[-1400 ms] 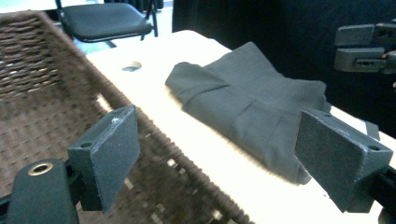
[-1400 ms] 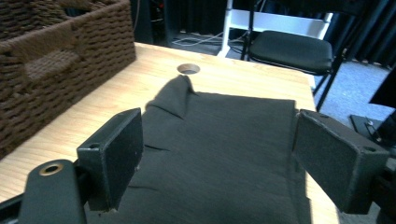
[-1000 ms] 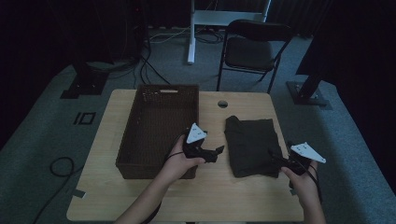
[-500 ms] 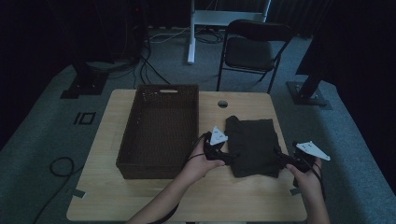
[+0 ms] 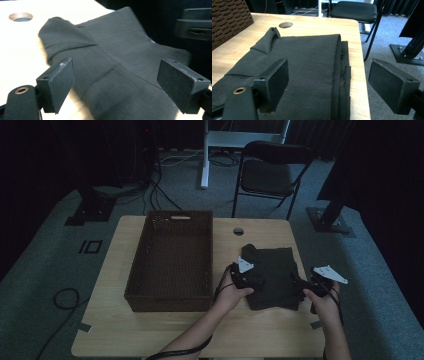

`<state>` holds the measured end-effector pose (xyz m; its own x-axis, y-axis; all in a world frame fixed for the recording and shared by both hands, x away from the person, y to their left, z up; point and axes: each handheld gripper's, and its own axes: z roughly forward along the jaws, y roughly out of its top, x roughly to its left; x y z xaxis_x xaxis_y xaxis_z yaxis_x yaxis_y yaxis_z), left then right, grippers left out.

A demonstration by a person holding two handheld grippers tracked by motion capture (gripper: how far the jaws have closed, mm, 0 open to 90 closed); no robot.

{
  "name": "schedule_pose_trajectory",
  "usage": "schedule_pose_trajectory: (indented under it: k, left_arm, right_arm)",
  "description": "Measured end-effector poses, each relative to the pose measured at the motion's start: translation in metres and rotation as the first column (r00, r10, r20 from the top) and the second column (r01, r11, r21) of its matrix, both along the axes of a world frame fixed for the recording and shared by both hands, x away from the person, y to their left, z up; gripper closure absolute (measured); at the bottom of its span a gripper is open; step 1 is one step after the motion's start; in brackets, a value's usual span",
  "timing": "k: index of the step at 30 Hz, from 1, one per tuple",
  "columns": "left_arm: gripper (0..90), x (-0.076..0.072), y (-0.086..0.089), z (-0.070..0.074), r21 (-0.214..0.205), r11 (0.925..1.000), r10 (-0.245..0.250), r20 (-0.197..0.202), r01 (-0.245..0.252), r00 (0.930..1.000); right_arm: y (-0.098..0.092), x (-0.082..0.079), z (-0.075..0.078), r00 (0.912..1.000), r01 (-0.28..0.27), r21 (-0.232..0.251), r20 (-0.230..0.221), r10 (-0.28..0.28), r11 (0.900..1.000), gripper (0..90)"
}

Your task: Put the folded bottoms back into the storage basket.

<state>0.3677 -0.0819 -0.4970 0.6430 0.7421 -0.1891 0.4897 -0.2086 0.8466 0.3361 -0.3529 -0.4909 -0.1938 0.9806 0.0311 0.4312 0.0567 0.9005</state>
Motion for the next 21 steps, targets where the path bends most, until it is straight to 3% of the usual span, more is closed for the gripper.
schedule_pose_trajectory:
  k: [5, 8, 15, 21]
  left_arm:
    - [14.5, 0.013, 0.000, -0.011, -0.012, 0.9971, 0.075, -0.025, -0.075, 0.9969]
    - [14.5, 0.018, -0.002, -0.017, 0.004, 0.9968, 0.080, -0.064, -0.080, 0.9947]
    - [14.5, 0.030, -0.007, -0.030, 0.007, 0.9948, 0.102, -0.111, -0.101, 0.9886]
    - [14.5, 0.037, -0.009, -0.041, 0.000, 0.9932, 0.115, -0.158, -0.117, 0.9807]
  right_arm:
    - [0.000, 0.013, -0.007, 0.9997, -0.001, 0.012, -0.023, 0.002, 0.9999, 16.5]
    - [-0.001, 0.022, -0.010, 0.9989, -0.001, 0.011, -0.047, 0.001, 0.9999, 16.5]
    - [-0.004, 0.040, -0.015, 0.9935, -0.008, 0.004, -0.113, 0.009, 1.0000, 16.9]
    - [-0.005, 0.046, -0.030, 0.9854, -0.006, 0.011, -0.170, 0.008, 0.9999, 19.3]
